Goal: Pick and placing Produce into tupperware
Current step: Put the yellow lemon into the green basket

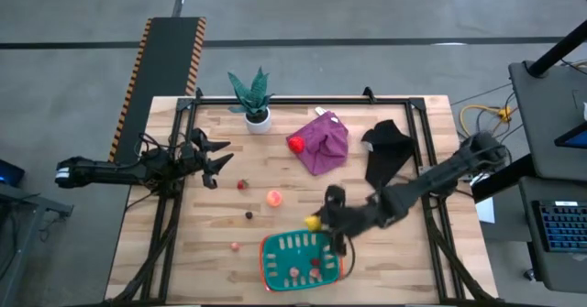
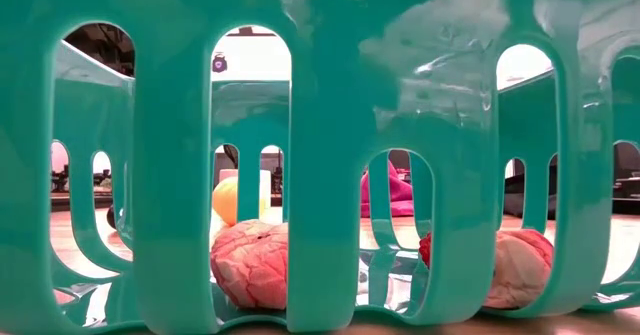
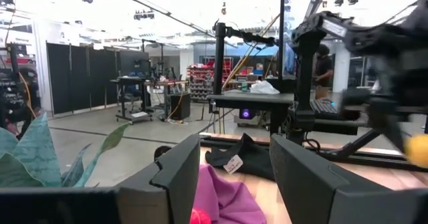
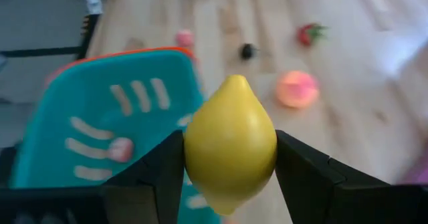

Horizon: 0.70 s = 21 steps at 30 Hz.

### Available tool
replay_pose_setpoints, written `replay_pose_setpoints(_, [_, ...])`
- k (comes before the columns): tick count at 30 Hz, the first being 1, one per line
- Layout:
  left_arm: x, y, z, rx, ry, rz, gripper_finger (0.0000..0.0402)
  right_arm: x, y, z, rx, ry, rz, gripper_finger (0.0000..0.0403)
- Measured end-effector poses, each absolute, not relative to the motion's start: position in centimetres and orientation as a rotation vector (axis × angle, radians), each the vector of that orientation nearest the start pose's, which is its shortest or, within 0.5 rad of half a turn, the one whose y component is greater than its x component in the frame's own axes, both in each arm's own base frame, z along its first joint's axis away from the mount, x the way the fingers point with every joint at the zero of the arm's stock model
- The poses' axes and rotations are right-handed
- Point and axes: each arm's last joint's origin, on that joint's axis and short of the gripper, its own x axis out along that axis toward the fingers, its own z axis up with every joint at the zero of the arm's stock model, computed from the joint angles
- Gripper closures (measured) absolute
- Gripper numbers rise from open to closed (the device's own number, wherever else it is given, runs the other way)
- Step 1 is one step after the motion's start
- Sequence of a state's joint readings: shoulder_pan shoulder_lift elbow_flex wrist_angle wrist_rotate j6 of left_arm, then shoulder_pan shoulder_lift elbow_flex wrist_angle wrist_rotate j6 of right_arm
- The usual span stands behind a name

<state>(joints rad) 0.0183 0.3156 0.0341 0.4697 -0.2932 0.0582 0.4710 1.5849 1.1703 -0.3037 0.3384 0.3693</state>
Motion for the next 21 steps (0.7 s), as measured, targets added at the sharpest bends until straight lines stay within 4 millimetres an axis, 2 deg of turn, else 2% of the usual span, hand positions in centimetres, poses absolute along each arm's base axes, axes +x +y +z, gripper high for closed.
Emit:
replay_pose_setpoints(6, [11.4,1.0,19.4,0.03,-0.193,0.316,0.0233,32.9,18.1,25.3,0.013,0.718,-0.002,0.0216])
replay_pose_setpoints(14, [11.3,1.0,19.6,0.027,-0.215,0.316,0.0233,34.6,19.7,23.4,0.018,0.854,-0.057,0.0216])
replay_pose_setpoints(21, [11.2,1.0,19.7,0.025,-0.226,0.316,0.0233,34.3,20.4,23.4,0.108,0.868,-0.095,0.0216])
